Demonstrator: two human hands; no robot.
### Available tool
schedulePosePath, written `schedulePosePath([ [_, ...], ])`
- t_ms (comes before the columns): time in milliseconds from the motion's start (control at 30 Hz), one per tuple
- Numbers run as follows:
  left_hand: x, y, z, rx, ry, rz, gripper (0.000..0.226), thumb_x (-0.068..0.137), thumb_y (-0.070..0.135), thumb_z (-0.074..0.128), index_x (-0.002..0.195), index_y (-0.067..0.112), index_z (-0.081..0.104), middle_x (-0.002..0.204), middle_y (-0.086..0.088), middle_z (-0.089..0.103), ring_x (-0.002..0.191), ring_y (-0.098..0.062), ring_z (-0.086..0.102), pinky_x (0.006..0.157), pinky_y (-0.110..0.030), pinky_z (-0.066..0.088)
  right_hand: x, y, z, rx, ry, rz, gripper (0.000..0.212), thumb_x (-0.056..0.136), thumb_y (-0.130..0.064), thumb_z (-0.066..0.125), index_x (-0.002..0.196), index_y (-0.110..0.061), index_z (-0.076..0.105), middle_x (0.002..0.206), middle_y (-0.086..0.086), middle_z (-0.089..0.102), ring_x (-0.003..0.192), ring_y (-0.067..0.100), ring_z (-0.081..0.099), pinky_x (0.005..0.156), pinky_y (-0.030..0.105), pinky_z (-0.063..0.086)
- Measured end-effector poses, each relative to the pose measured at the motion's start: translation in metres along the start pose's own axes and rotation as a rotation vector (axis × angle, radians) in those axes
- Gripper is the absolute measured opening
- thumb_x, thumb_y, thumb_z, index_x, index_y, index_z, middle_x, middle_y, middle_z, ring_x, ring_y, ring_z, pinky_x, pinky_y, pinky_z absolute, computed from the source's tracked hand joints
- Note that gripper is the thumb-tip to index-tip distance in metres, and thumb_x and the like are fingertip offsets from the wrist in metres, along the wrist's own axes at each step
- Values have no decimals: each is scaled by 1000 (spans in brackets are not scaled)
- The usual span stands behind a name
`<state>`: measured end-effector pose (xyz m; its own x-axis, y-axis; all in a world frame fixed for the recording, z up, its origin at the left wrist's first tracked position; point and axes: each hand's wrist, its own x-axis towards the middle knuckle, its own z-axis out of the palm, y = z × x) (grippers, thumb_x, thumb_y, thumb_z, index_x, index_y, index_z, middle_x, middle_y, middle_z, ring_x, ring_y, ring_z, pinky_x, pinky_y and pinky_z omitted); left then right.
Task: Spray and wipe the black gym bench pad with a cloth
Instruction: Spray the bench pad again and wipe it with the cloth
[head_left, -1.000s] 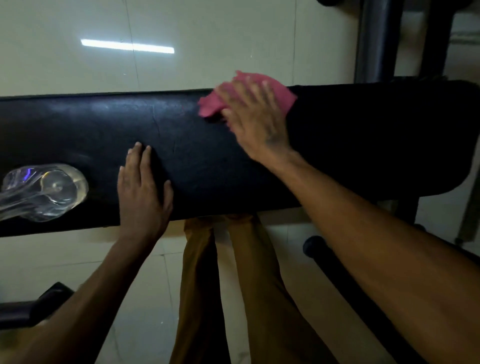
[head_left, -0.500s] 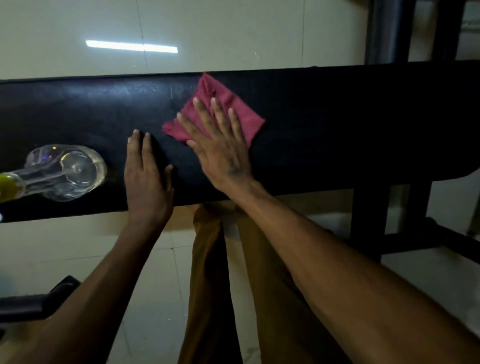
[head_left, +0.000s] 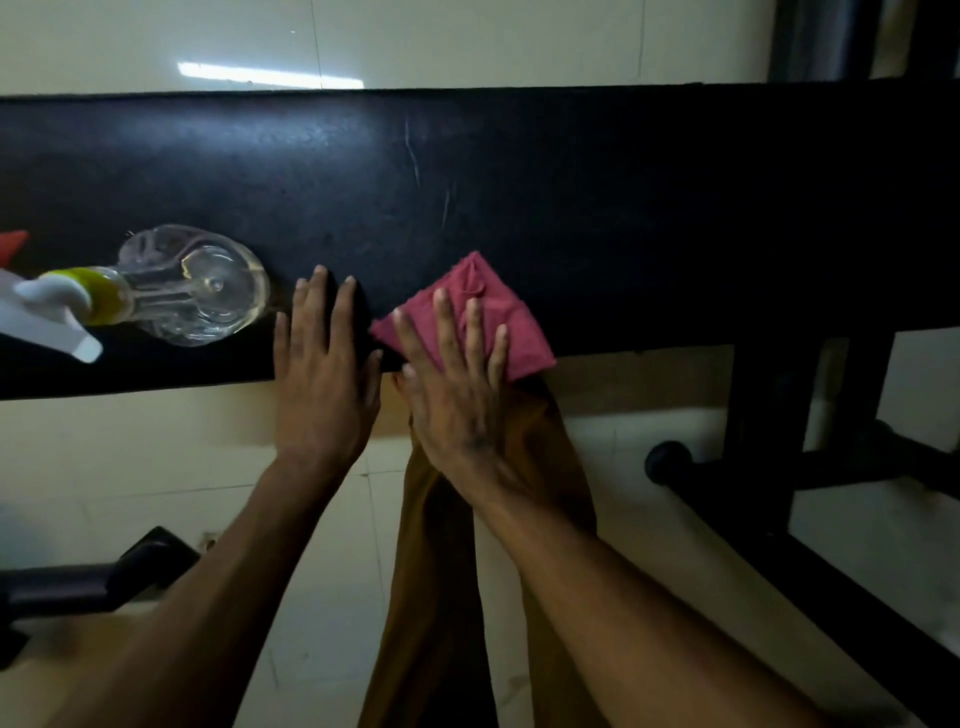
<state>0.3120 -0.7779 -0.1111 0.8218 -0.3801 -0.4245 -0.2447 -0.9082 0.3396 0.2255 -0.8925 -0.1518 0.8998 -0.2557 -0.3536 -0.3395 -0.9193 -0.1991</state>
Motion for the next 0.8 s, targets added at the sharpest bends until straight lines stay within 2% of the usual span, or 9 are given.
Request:
schedulePosePath([
  [133, -5, -15, -4, 13, -7, 34, 73, 101, 27, 55, 160, 14, 15, 169, -12, 6, 157, -28, 3, 128, -48, 9, 10, 61, -21, -38, 31, -168, 64, 102, -35, 43, 159, -25, 15, 168, 7, 15, 153, 23, -6, 124, 44, -13],
  [267, -4, -16, 0, -6, 19, 41, 72, 101, 29, 53, 160, 13, 15, 169, -13, 6, 157, -28, 2, 128, -49, 8, 34, 116, -46, 72, 239, 374, 56, 107, -37, 30, 160, -20, 20, 167, 9, 17, 155, 30, 10, 125, 54, 10],
  [333, -5, -13, 4, -11, 31, 30, 73, 101, 28, 54, 160, 12, 15, 169, -14, 6, 157, -29, 1, 127, -51, 7, 48, 88, -43, 93, 288, 625, 57, 106, -40, 25, 160, -21, 20, 168, 10, 15, 155, 31, 9, 123, 56, 12],
  [367, -5, -12, 5, -14, 35, 27, 73, 100, 27, 54, 160, 11, 16, 169, -15, 6, 157, -29, 1, 127, -52, 7, 54, 66, -39, 90, 285, 640, 58, 106, -41, 25, 160, -21, 20, 168, 11, 14, 155, 32, 8, 123, 56, 11],
  [467, -4, -14, 5, -13, 40, 30, 74, 99, 26, 56, 160, 11, 17, 169, -15, 8, 157, -29, 2, 127, -51, 8, 52, 8, -30, 77, 147, 250, 57, 105, -40, 28, 159, -22, 24, 167, 12, 16, 155, 32, 9, 125, 55, 6],
  [533, -4, -18, 2, -13, 50, 43, 74, 98, 25, 58, 159, 12, 19, 168, -14, 10, 157, -28, 5, 127, -50, 10, 55, 9, -32, 9, 56, -67, 57, 105, -41, 28, 159, -24, 24, 167, 11, 18, 155, 31, 11, 125, 53, 6],
  [600, -2, -22, -1, -13, 52, 65, 72, 98, 25, 58, 159, 12, 21, 168, -14, 13, 156, -28, 8, 127, -50, 12, 73, 26, -43, -51, 22, -232, 57, 105, -43, 26, 159, -27, 22, 168, 9, 17, 155, 30, 12, 125, 51, 6],
  [700, -3, -25, 0, -1, 55, 80, 71, 100, 28, 57, 159, 14, 20, 168, -13, 13, 156, -27, 8, 127, -48, 12, 119, 39, -61, -100, 15, -224, 61, 103, -50, 22, 160, -29, 16, 169, 9, 12, 155, 31, 8, 125, 52, 3],
  [800, -4, -26, 1, 8, 54, 83, 70, 101, 31, 53, 160, 14, 20, 168, -12, 12, 157, -26, 7, 128, -46, 10, 170, 22, -77, -61, 64, -12, 63, 102, -54, 17, 160, -32, 11, 169, 10, 7, 156, 32, 3, 124, 54, 0],
])
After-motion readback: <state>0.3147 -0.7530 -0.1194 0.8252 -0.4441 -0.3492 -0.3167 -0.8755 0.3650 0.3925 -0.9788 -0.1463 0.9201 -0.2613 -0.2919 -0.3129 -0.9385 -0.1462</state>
